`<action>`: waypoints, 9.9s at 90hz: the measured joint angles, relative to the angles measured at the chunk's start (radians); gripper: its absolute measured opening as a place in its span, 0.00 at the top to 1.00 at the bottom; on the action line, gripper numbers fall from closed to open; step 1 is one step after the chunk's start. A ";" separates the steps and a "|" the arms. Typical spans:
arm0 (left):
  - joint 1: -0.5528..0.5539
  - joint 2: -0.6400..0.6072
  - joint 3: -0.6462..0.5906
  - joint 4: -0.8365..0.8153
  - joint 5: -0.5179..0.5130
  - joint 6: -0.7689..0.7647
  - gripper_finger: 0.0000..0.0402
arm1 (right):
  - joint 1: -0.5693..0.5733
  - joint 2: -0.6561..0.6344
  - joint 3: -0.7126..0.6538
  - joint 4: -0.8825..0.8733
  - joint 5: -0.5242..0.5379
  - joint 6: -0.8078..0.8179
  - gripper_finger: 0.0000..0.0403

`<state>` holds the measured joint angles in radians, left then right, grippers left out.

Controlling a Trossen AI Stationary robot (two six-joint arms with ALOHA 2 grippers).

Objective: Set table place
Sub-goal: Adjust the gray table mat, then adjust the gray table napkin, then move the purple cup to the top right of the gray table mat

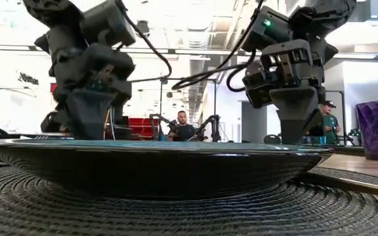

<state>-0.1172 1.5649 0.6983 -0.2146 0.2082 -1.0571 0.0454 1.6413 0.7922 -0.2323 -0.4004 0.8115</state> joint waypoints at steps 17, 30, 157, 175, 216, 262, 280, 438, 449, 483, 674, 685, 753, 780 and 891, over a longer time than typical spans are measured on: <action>0.030 0.057 0.002 0.093 0.050 0.018 1.00 | -0.003 0.000 -0.048 0.052 -0.018 0.026 1.00; 0.067 0.072 0.002 0.140 0.053 0.025 1.00 | -0.008 0.000 -0.069 0.066 -0.019 0.029 1.00; 0.433 0.074 0.093 0.121 0.128 0.301 1.00 | -0.414 -0.003 -0.116 0.055 -0.123 -0.156 1.00; 0.433 0.063 0.100 0.114 0.128 0.308 1.00 | -0.415 -0.065 -0.116 0.051 -0.098 -0.165 1.00; 0.355 -0.034 0.267 -0.290 0.086 0.395 1.00 | -0.371 -0.251 -0.116 0.027 -0.069 -0.157 1.00; -0.298 -0.158 0.262 -0.695 -0.130 -0.264 1.00 | -0.251 -0.331 -0.116 -0.024 -0.012 -0.146 1.00; -0.389 -0.113 0.213 -0.754 -0.116 -0.351 1.00 | -0.235 -0.326 -0.116 -0.019 -0.008 -0.138 1.00; 0.036 -0.227 -0.058 -0.476 -0.182 -0.104 1.00 | -0.236 -0.327 -0.116 -0.014 0.010 -0.106 1.00; 0.036 -0.284 -0.054 -0.484 -0.220 -0.123 1.00 | -0.242 -0.328 -0.116 -0.003 0.015 -0.106 1.00; 0.093 -0.300 -0.053 -0.419 -0.223 -0.080 1.00 | -0.264 -0.328 -0.115 0.015 0.017 -0.104 1.00; 0.282 -0.211 -0.054 -0.161 -0.191 0.120 1.00 | -0.291 -0.328 -0.116 0.023 0.029 -0.105 1.00; 0.296 -0.156 -0.054 -0.111 -0.128 0.144 1.00 | -0.291 -0.328 -0.116 0.032 0.029 -0.097 1.00; 0.286 -0.225 0.004 -0.378 -0.183 0.193 1.00 | -0.310 -0.328 -0.116 0.031 0.014 -0.087 1.00; 0.240 -0.264 0.019 -0.362 -0.186 0.165 1.00 | -0.330 -0.385 -0.112 -0.085 0.058 -0.120 1.00; 0.194 -0.263 0.017 -0.257 -0.196 0.159 1.00 | -0.420 -0.509 0.086 -1.157 0.374 -0.263 0.28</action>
<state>0.0772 1.3014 0.7155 -0.4713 0.0125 -0.8982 -0.3743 1.1324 0.8787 -1.3897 -0.0266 0.5489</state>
